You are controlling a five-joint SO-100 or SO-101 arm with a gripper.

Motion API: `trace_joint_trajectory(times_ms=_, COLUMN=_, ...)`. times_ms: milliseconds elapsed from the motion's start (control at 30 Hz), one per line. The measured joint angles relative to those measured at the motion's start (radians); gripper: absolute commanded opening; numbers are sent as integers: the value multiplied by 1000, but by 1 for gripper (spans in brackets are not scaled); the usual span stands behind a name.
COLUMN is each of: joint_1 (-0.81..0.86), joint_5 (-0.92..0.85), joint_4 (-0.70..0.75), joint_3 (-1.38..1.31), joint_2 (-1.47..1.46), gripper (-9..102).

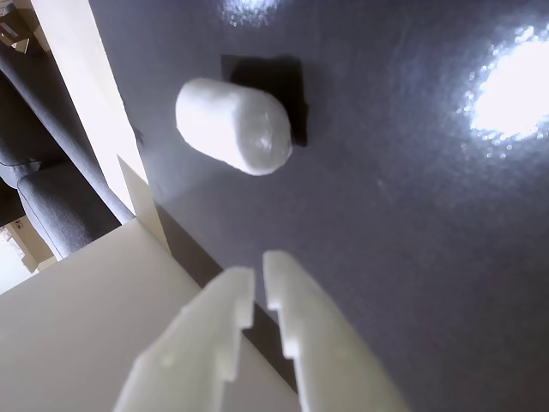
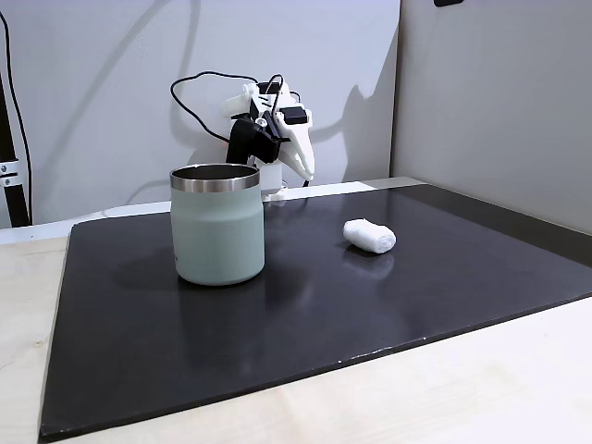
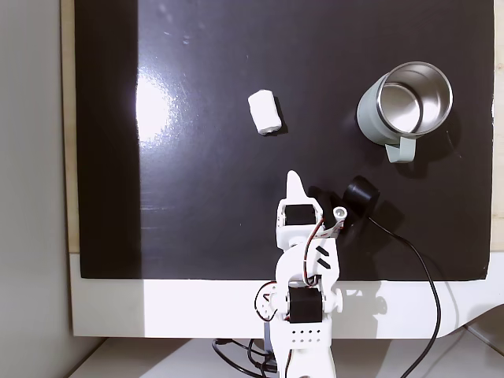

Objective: Grasp a gauze and put it in the cup.

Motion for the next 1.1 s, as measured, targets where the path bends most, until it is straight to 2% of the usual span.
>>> trace_joint_trajectory(times_ms=267, joint_1=2, joint_5=-3, joint_4=0, joint_3=0, joint_2=0, gripper=0)
trace_joint_trajectory(times_ms=633, joint_1=20, joint_5=-110, joint_4=20, joint_3=-52, joint_2=-86, gripper=0)
trace_joint_trajectory(times_ms=867, joint_1=17, joint_5=-152, joint_4=115, joint_3=-485, joint_2=-592, gripper=2)
trace_joint_trajectory(times_ms=1100, joint_1=58, joint_5=-327, joint_4=356, joint_3=-1039, joint_2=-1020, gripper=7)
